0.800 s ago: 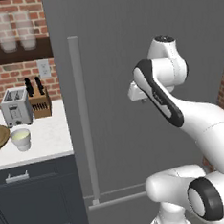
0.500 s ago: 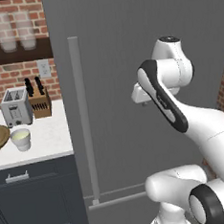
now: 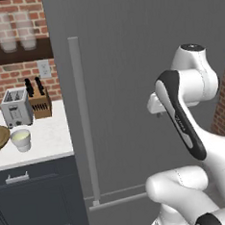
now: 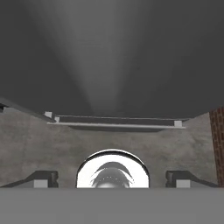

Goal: Grab a lemon wedge from the fridge and one ice cube from the ice bowl, and put them in the glass of lemonade.

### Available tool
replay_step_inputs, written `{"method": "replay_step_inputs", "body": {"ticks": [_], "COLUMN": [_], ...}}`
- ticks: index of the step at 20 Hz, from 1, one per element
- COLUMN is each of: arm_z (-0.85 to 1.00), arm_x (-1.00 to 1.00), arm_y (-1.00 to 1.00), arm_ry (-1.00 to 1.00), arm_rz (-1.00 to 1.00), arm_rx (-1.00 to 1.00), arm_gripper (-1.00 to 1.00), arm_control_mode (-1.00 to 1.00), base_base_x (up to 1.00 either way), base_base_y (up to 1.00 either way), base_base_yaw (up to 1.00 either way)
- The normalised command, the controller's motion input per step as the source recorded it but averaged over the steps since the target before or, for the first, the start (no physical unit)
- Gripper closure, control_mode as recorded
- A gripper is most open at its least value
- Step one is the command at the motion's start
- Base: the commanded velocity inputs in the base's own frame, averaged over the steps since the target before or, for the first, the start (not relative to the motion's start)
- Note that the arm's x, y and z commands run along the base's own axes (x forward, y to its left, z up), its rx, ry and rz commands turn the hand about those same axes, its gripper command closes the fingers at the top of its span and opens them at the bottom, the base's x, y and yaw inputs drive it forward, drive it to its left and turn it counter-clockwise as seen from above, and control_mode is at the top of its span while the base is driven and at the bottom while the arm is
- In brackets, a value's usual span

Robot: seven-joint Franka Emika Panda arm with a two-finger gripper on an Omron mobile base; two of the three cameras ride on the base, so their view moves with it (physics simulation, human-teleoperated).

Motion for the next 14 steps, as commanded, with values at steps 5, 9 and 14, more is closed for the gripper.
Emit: {"method": "replay_step_inputs", "body": {"ticks": [5,9,14], "arm_z": [-0.26,-0.27,0.0], "arm_x": [-0.34,-0.14,0.0], "arm_y": [-0.17,0.0,0.0], "arm_ry": [-0.01,-0.02,0.0], "arm_rz": [-0.07,-0.04,0.0], "arm_rx": [0.0,0.0,0.0], "arm_gripper": [-1.0,-1.0,-1.0], "arm_control_mode": [-1.0,1.0,1.0], "base_base_x": [0.0,-0.05,-0.23], "base_base_y": [0.0,0.0,0.03], "base_base_yaw": [0.0,-0.01,-0.01]}}
